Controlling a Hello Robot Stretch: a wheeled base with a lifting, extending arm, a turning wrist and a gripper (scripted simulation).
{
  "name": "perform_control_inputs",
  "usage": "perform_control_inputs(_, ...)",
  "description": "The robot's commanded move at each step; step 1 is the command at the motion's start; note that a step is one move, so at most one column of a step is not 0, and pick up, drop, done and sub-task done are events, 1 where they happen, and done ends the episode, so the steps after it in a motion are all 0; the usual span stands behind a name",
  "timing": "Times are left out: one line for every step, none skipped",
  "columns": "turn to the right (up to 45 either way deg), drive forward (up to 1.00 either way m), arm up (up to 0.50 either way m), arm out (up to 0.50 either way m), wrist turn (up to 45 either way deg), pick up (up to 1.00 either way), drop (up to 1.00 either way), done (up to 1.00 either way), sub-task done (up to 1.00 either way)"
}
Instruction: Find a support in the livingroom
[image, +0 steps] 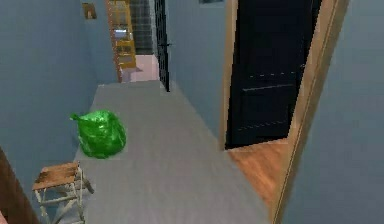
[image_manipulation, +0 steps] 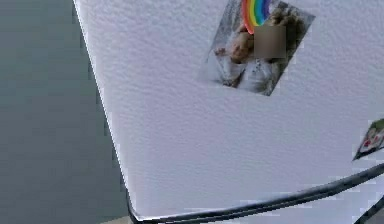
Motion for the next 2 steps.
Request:
perform_control_inputs(3.0,0.00,0.00,0.00,0.0,0.00,0.00,0.00,0.00)
perform_control_inputs(0.0,1.00,0.00,0.00,0.0,0.00,0.00,0.00,0.00)
